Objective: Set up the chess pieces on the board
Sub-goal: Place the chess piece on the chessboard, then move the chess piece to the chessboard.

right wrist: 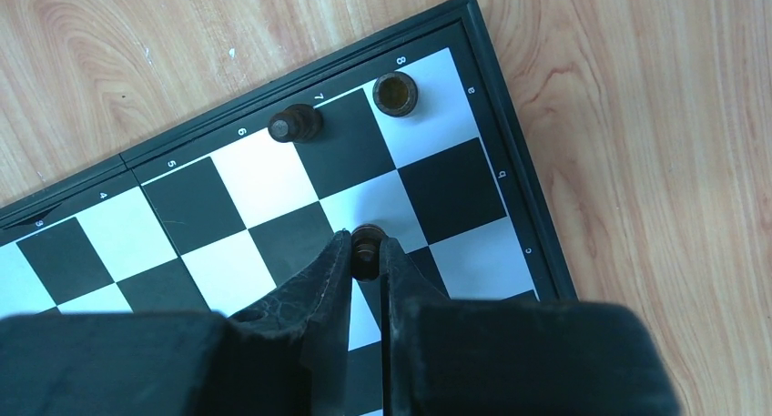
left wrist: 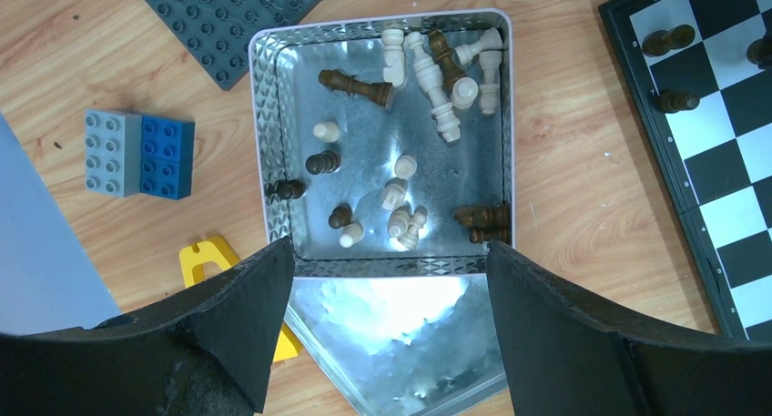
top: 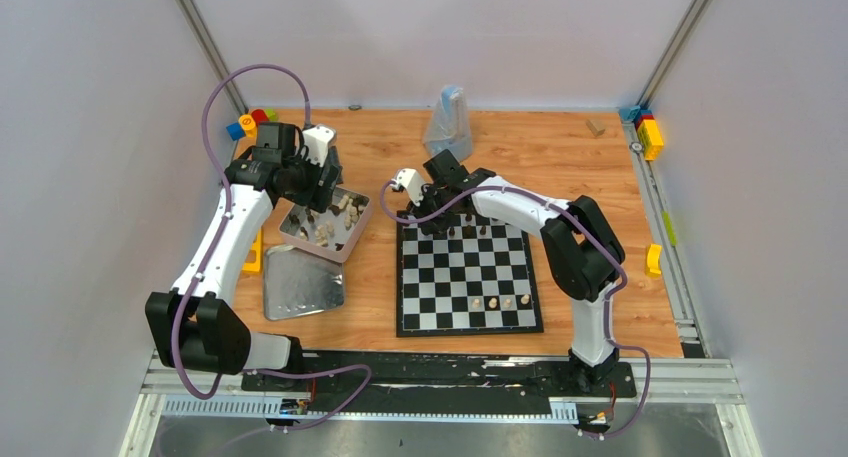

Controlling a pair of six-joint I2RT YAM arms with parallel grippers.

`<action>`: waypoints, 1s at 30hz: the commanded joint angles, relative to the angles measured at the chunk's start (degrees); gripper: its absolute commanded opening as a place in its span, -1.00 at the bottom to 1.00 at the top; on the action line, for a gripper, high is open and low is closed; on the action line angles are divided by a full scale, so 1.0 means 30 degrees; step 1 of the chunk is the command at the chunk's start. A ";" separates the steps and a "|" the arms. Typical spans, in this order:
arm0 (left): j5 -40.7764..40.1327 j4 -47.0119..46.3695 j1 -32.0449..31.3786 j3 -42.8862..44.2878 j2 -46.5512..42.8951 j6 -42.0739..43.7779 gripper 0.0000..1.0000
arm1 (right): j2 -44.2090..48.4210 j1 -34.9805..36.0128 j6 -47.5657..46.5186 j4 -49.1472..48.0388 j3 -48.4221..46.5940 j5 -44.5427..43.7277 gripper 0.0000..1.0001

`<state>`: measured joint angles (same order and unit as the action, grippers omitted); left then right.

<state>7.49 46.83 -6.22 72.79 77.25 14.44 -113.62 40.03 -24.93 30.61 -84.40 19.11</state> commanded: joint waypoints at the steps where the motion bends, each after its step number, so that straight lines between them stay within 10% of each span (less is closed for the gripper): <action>1: 0.0373 -0.0608 0.0106 -0.0063 -0.0530 0.0021 0.69 | -0.0327 0.0045 0.0304 -0.0185 -0.0456 0.0397 -0.91; 11: 0.0368 -0.0635 0.0088 -0.0122 -0.0557 0.0022 0.69 | -0.0839 0.0074 0.0513 -0.0212 -0.0903 0.0167 -0.73; 20: 0.0290 -0.0639 0.0109 -0.0124 -0.0586 0.0049 0.70 | 0.0247 0.0116 0.0803 -0.0209 -0.1199 0.0577 0.15; 30: 0.0065 -0.0670 0.0081 -0.0110 -0.0679 -0.0075 0.70 | 0.0301 0.0960 0.0720 0.0053 -0.2088 0.0739 0.18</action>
<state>7.64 46.78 -6.22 72.38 77.25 14.46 -114.85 41.45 -23.18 30.76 -87.92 20.03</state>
